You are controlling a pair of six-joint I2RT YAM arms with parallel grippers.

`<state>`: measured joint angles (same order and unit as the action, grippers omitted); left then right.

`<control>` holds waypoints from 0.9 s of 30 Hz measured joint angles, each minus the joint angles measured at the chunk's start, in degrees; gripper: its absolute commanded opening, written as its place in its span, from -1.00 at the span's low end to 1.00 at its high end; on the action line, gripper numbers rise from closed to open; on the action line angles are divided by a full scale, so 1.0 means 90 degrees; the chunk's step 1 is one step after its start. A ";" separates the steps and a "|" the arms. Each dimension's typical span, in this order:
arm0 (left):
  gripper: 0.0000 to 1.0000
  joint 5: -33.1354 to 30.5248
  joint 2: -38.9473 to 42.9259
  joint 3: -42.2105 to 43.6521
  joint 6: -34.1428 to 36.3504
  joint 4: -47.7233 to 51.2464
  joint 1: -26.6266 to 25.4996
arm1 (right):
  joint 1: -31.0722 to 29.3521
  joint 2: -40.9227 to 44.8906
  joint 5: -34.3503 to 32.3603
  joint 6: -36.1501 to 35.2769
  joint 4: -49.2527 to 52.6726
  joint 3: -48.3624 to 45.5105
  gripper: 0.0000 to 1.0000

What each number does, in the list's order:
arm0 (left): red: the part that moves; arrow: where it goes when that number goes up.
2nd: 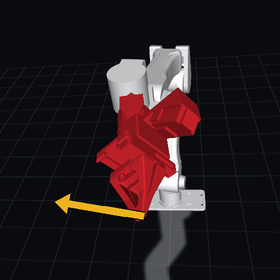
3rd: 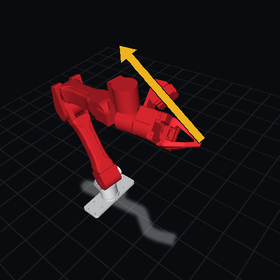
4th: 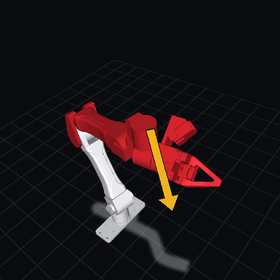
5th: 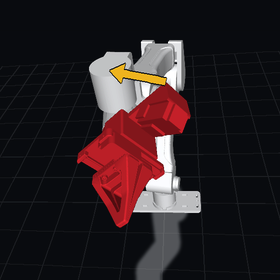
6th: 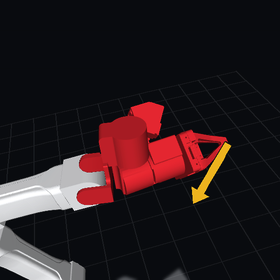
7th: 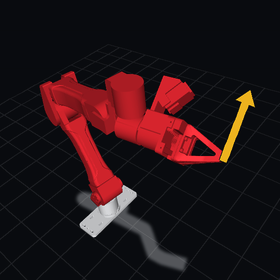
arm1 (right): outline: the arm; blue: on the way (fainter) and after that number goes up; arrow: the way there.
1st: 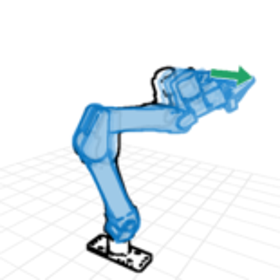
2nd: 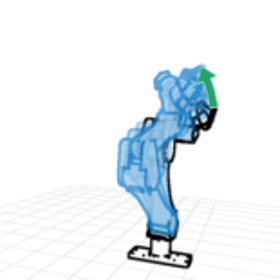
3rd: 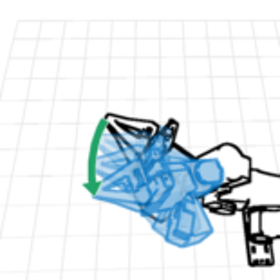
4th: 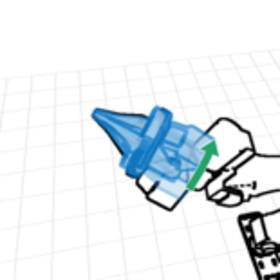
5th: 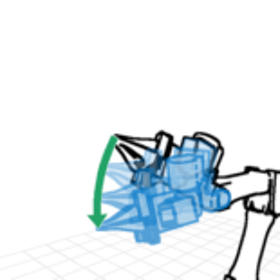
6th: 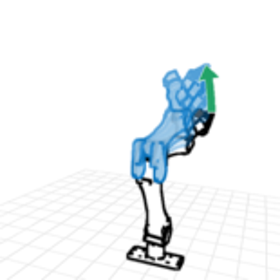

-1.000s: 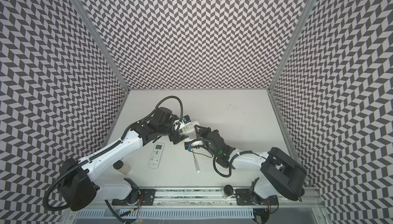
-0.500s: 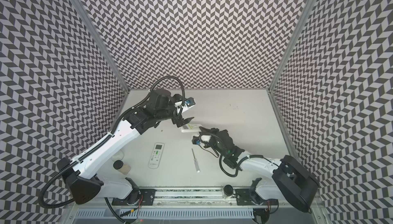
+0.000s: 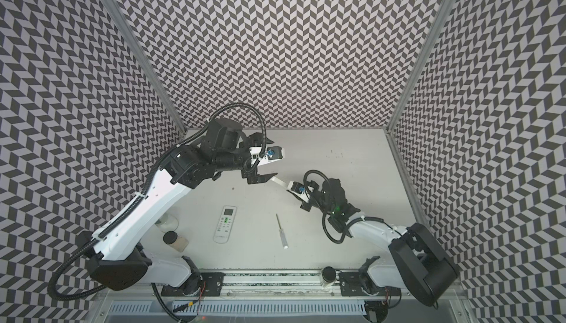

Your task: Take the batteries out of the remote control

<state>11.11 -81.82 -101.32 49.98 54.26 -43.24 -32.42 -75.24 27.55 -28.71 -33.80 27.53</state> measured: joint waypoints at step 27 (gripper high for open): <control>0.13 0.0153 0.0010 0.1836 0.0410 0.0158 0.0005 | 0.0165 -0.0182 0.1564 0.0532 0.0301 0.0607 -0.91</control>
<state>12.49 -81.73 -84.79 53.67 55.68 -43.20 -30.94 -76.88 41.63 -23.92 -31.09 32.99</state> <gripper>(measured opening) 0.648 0.151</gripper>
